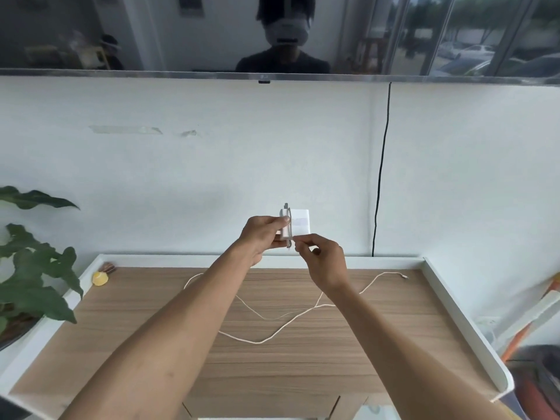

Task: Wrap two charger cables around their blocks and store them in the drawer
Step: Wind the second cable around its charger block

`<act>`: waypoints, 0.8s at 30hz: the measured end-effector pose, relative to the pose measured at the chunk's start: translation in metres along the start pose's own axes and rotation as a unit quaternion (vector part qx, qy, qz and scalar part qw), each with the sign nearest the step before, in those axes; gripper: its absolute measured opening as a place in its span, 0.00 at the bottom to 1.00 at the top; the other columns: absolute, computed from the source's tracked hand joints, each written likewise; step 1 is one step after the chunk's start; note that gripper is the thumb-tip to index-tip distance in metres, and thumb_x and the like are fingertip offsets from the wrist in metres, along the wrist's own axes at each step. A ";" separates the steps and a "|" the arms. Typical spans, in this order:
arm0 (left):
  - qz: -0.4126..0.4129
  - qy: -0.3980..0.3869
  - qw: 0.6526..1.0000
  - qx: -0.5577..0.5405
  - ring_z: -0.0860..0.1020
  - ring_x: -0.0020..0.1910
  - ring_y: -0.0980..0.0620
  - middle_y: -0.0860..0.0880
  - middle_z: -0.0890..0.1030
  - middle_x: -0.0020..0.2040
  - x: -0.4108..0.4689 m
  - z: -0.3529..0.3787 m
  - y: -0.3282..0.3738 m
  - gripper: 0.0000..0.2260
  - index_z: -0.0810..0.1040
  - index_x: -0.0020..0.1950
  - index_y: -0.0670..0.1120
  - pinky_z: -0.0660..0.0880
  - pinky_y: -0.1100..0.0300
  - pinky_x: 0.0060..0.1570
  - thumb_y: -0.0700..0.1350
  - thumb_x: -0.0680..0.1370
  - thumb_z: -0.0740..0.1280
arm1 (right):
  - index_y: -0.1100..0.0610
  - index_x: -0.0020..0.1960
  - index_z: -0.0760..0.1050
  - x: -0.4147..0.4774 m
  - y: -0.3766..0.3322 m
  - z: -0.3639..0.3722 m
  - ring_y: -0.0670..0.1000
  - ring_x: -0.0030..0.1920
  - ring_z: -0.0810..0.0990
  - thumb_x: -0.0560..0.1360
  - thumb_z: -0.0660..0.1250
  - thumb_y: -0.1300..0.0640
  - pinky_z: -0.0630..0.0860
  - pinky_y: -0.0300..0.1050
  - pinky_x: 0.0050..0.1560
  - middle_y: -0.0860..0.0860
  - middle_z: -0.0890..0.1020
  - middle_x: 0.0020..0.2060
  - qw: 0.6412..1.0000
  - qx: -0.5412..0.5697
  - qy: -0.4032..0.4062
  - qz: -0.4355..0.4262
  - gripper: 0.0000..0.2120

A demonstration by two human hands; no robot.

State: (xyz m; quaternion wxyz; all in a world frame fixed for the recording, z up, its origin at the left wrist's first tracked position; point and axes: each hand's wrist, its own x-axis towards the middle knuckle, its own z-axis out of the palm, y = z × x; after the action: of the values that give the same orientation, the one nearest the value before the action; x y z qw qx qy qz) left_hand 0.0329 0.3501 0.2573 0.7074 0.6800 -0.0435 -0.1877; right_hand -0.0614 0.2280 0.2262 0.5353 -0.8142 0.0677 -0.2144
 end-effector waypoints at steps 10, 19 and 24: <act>-0.003 -0.053 0.996 -0.075 0.83 0.41 0.44 0.42 0.83 0.46 -0.010 0.007 0.008 0.11 0.81 0.52 0.36 0.81 0.52 0.49 0.43 0.77 0.70 | 0.56 0.41 0.82 0.002 0.003 -0.001 0.46 0.26 0.70 0.73 0.72 0.55 0.71 0.41 0.34 0.48 0.77 0.29 0.988 0.133 0.010 0.075 0.05; 0.007 -0.156 0.987 0.031 0.77 0.31 0.53 0.50 0.81 0.33 -0.020 -0.001 0.010 0.06 0.81 0.47 0.41 0.78 0.60 0.40 0.44 0.78 0.68 | 0.64 0.36 0.76 0.007 0.026 -0.014 0.46 0.27 0.64 0.75 0.67 0.58 0.62 0.40 0.28 0.49 0.70 0.25 0.997 -0.061 -0.009 0.048 0.12; 0.054 -0.203 0.961 0.178 0.75 0.29 0.59 0.54 0.80 0.30 -0.026 -0.010 0.006 0.08 0.82 0.53 0.40 0.73 0.62 0.36 0.42 0.77 0.70 | 0.54 0.30 0.77 0.030 0.009 -0.036 0.45 0.25 0.63 0.72 0.63 0.67 0.59 0.38 0.26 0.47 0.69 0.23 0.989 -0.036 -0.089 0.113 0.15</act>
State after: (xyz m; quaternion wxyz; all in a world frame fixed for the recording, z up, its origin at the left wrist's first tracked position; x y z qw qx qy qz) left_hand 0.0132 0.3679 0.2676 0.5600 0.7393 -0.2561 -0.2727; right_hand -0.0485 0.1837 0.2381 0.5301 -0.8360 0.1189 -0.0765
